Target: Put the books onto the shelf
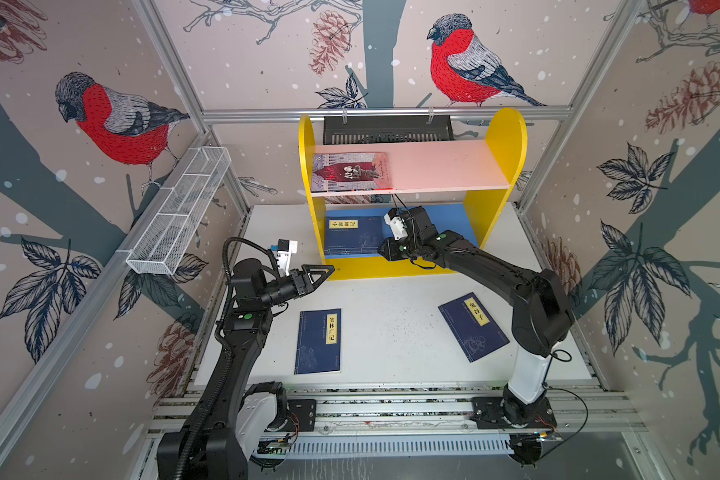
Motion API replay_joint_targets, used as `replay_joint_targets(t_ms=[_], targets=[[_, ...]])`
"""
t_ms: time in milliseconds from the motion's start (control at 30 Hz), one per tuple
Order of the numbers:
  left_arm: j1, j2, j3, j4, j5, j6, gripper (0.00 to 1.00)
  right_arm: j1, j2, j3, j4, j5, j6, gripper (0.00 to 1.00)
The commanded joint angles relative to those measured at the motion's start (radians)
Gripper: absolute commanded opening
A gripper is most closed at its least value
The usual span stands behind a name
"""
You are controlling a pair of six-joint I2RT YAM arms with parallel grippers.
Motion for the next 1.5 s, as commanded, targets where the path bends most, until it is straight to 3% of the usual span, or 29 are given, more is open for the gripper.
replay_joint_targets(t_ms=[0,300,433,533,600,767,933,1133,1267,1467], targets=[[0.000,-0.002,0.000,0.037,0.006,0.001,0.82,0.003,-0.005,0.005,-0.005,0.010,-0.008,0.29],[0.000,-0.004,0.006,0.027,0.005,-0.001,0.82,0.007,-0.082,-0.039,0.026,0.031,0.005,0.36],[0.000,-0.006,0.049,-0.140,-0.064,0.100,0.82,0.007,-0.156,-0.119,0.052,0.027,0.043,0.38],[0.003,-0.004,0.107,-0.322,-0.197,0.232,0.82,0.023,-0.238,-0.218,0.069,0.034,0.069,0.38],[0.007,0.001,0.150,-0.453,-0.354,0.304,0.82,0.048,-0.311,-0.287,0.066,0.062,0.085,0.38],[0.020,0.026,0.201,-0.650,-0.708,0.368,0.82,0.105,-0.493,-0.480,0.078,0.068,0.172,0.39],[0.043,0.043,0.184,-0.728,-0.792,0.307,0.82,0.137,-0.601,-0.740,0.295,-0.084,0.368,0.43],[0.062,0.056,0.076,-0.688,-0.691,0.233,0.83,0.251,-0.481,-0.833,0.566,-0.126,0.510,0.45],[0.078,0.053,0.049,-0.705,-0.757,0.245,0.83,0.317,-0.346,-0.747,0.543,-0.085,0.524,0.46],[0.082,0.081,0.020,-0.707,-0.810,0.217,0.82,0.347,-0.168,-0.691,0.629,-0.131,0.593,0.47]])
